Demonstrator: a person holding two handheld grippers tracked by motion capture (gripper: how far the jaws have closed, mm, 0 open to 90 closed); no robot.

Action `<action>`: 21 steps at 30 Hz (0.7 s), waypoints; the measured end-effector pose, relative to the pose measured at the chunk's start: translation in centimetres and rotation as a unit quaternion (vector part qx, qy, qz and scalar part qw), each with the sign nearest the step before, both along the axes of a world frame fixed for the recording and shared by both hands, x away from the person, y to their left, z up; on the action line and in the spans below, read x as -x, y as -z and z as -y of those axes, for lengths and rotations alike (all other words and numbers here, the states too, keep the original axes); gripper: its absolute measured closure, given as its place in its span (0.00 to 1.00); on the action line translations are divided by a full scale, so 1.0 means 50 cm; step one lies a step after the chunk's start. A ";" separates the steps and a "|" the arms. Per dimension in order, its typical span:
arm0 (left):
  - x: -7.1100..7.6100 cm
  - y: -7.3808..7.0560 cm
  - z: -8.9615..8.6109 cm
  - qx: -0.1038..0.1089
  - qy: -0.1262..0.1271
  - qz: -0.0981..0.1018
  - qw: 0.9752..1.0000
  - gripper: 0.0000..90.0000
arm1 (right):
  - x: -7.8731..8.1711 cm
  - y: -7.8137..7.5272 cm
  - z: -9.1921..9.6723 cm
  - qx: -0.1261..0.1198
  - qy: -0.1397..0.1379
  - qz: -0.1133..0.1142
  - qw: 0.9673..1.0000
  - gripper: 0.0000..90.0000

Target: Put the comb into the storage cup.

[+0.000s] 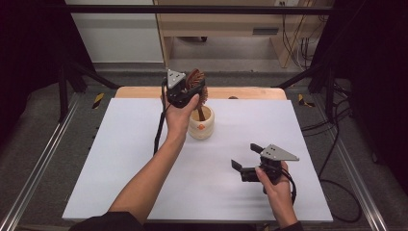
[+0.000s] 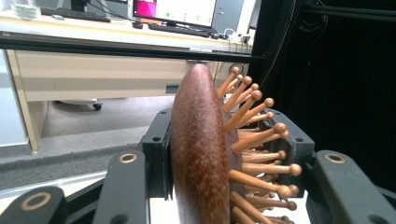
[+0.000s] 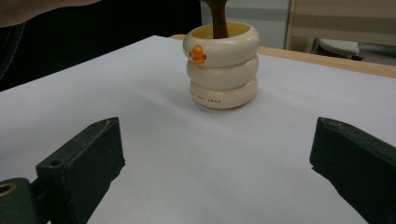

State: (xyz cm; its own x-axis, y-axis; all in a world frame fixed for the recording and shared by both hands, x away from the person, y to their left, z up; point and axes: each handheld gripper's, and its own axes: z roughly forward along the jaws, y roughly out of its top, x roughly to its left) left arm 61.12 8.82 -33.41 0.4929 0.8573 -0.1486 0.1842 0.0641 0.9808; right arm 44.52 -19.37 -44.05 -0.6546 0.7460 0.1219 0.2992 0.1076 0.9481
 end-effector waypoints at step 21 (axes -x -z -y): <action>-0.003 0.014 -0.006 0.027 0.000 -0.013 1.000 0.55 | 0.000 0.000 0.001 0.001 0.000 0.001 1.000 0.04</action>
State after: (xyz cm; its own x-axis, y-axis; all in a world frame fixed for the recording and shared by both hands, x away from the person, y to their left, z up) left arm 61.28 9.11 -34.12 0.4879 0.8480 -0.2070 0.2094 0.1165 0.9709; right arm 44.53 -19.40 -44.05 -0.6547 0.7466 0.1180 0.2966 0.1101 0.9486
